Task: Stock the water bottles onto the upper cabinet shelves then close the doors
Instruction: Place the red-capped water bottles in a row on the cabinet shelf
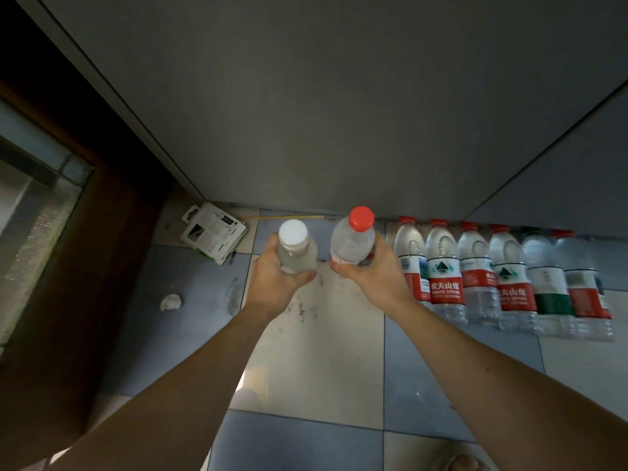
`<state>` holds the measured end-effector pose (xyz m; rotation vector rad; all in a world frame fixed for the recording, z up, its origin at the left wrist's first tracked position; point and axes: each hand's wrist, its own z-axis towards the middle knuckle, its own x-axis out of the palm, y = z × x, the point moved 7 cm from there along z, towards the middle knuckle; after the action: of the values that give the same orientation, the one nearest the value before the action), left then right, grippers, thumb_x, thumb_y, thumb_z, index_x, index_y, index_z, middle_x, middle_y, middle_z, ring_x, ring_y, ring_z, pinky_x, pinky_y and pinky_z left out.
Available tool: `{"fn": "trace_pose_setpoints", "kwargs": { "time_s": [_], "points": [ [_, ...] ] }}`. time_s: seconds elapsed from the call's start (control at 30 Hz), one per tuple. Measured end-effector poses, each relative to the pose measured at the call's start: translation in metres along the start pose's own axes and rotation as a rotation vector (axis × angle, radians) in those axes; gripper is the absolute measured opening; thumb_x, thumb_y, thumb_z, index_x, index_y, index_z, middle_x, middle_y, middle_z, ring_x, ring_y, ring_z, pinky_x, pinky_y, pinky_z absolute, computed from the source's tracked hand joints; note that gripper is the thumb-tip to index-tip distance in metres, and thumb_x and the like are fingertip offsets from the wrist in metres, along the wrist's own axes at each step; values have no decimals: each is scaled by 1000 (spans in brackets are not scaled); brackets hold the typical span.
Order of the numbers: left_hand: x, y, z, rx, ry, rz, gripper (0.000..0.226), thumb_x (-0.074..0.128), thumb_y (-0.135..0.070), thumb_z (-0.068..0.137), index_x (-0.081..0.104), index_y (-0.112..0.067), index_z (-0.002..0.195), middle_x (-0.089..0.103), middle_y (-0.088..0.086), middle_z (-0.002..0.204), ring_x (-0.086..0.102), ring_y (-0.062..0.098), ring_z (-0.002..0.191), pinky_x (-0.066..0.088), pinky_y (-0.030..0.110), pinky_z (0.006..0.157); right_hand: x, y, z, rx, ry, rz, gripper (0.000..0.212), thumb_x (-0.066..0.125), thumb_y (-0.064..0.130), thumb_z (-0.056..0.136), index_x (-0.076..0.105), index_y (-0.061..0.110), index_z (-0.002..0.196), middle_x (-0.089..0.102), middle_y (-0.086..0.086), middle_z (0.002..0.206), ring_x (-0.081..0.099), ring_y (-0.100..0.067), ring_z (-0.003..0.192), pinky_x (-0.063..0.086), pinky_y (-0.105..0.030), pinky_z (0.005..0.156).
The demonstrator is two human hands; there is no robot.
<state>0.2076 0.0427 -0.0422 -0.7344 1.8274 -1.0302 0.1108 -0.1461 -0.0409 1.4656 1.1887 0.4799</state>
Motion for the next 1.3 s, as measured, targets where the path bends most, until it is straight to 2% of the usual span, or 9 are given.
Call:
{"fn": "trace_pose_setpoints", "kwargs": {
  "time_s": [0.1, 0.2, 0.37, 0.57, 0.77, 0.87, 1.0, 1.13, 1.3],
  "points": [
    [-24, -48, -23, -11, 10, -1, 74, 94, -14, 63, 54, -30, 124, 64, -25, 106, 59, -16, 94, 43, 0, 73, -19, 44, -30, 5, 7, 25, 66, 90, 29, 73, 56, 24, 130, 69, 8, 116, 66, -8, 105, 56, -27, 88],
    [-56, -114, -50, -14, 24, -5, 72, 94, -16, 62, 53, -33, 119, 64, -23, 107, 61, -9, 97, 44, 6, 75, -46, 109, -63, 11, 1, 69, 63, 89, 24, 75, 58, 22, 130, 71, 8, 115, 67, -5, 103, 55, -19, 84],
    [-120, -245, -99, 44, 62, 16, 75, 94, -20, 63, 48, -46, 116, 60, -31, 107, 56, -17, 100, 41, 11, 82, -95, 254, -121, -41, -9, 92, 62, 89, 19, 75, 59, 22, 130, 69, 14, 116, 65, 4, 104, 50, -10, 84],
    [-208, -416, -157, 142, 81, 10, 79, 93, -22, 66, 48, -36, 129, 61, -21, 118, 60, 9, 113, 47, 29, 99, -149, 429, -191, -106, -52, 140, 56, 87, 15, 77, 60, 37, 120, 68, 32, 106, 63, 14, 99, 47, -3, 76],
    [-310, -609, -211, 282, 74, -22, 74, 93, -27, 63, 50, -49, 119, 63, -28, 112, 59, -11, 106, 49, 20, 92, -217, 619, -256, -221, -102, 178, 63, 88, 14, 75, 61, 22, 131, 69, 13, 120, 65, 1, 108, 50, -9, 85],
    [-346, -701, -232, 361, 77, -35, 78, 95, -32, 61, 53, -39, 128, 64, -29, 114, 60, -8, 108, 49, 20, 92, -259, 709, -277, -327, -103, 163, 66, 89, 25, 74, 59, 30, 132, 68, 19, 122, 63, 5, 110, 51, -11, 88],
    [-380, -820, -255, 516, 2, -50, 78, 91, -44, 55, 54, -39, 124, 65, -31, 114, 59, -10, 109, 44, 7, 89, -316, 815, -294, -466, -109, 157, 65, 90, 38, 71, 58, 41, 128, 65, 27, 122, 62, 8, 110, 48, -5, 83],
    [-401, -936, -269, 653, -50, -43, 84, 90, -48, 59, 55, -30, 133, 65, -17, 124, 60, 1, 115, 48, 32, 103, -378, 914, -306, -616, -172, 133, 61, 91, 45, 65, 61, 40, 118, 70, 25, 108, 67, 7, 96, 51, -6, 71],
    [-422, -1065, -289, 831, -144, -69, 76, 90, -44, 65, 54, -32, 131, 66, -14, 121, 63, 9, 113, 52, 48, 101, -450, 1025, -318, -774, -207, 136, 60, 92, 34, 66, 62, 31, 118, 72, 23, 101, 66, 10, 94, 50, -4, 69]
  ]
}}
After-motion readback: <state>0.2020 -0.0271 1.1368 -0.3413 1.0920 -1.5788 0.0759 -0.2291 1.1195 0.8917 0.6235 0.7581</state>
